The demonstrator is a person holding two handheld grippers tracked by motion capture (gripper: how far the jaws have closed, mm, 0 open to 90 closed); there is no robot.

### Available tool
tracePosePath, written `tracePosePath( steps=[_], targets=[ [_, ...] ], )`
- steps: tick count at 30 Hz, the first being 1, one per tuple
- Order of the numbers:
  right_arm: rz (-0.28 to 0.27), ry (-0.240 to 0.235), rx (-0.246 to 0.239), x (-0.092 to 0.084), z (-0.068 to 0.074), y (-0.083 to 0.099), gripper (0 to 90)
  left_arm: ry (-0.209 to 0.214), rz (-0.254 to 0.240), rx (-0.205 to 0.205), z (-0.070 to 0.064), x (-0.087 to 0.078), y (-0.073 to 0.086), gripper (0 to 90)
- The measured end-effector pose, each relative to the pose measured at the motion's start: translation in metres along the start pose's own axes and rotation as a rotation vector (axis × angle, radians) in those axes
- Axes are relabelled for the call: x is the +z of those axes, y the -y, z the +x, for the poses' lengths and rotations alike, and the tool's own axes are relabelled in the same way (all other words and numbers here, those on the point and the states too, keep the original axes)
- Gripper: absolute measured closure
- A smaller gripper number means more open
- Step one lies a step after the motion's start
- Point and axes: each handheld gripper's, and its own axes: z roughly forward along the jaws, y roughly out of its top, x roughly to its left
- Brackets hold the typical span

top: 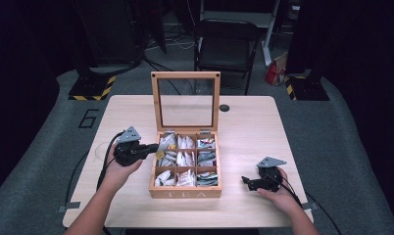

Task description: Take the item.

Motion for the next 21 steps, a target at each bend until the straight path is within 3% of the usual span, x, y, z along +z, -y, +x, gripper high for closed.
tracePosePath(
  steps=[21],
  targets=[
    [0.0,0.0,0.001,0.0,0.0,0.0,12.9,-0.055,-0.032,-0.008,0.009,-0.025,-0.009,89.4]
  ],
)
